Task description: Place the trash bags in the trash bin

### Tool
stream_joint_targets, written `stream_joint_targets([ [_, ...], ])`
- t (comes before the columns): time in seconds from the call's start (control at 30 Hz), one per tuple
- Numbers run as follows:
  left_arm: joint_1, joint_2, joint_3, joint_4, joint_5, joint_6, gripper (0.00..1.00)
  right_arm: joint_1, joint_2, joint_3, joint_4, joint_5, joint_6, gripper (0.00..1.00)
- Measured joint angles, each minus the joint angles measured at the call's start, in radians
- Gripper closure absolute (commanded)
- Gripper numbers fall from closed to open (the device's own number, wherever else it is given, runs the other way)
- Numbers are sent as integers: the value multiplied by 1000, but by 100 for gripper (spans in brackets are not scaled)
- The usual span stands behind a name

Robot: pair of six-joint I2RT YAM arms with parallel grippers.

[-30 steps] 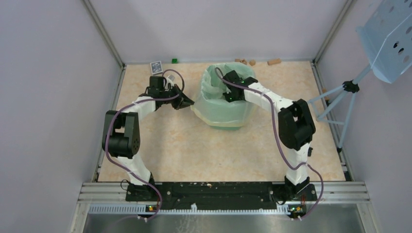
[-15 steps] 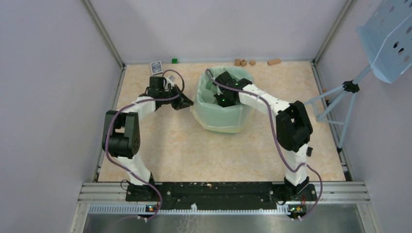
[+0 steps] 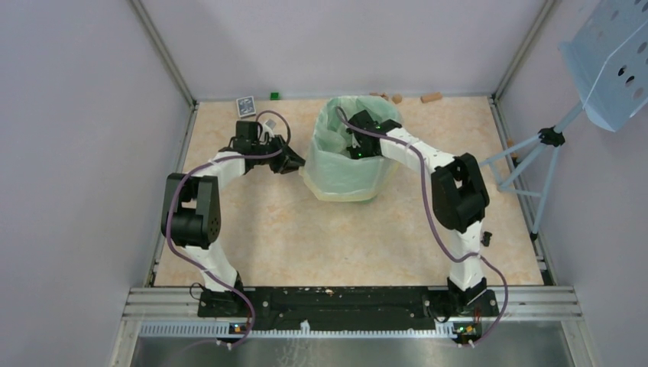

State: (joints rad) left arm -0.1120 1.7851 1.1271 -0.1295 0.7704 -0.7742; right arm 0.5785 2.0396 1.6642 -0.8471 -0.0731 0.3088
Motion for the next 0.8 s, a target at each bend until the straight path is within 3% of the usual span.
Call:
stream_joint_targets([
  [0.17,0,0,21,-16,-10,18,55,10,59,90,-66,0,-13,100],
  [0.8,-3,-1,105,-28,-60,62,52,67,94,402,-280,84,-32,100],
])
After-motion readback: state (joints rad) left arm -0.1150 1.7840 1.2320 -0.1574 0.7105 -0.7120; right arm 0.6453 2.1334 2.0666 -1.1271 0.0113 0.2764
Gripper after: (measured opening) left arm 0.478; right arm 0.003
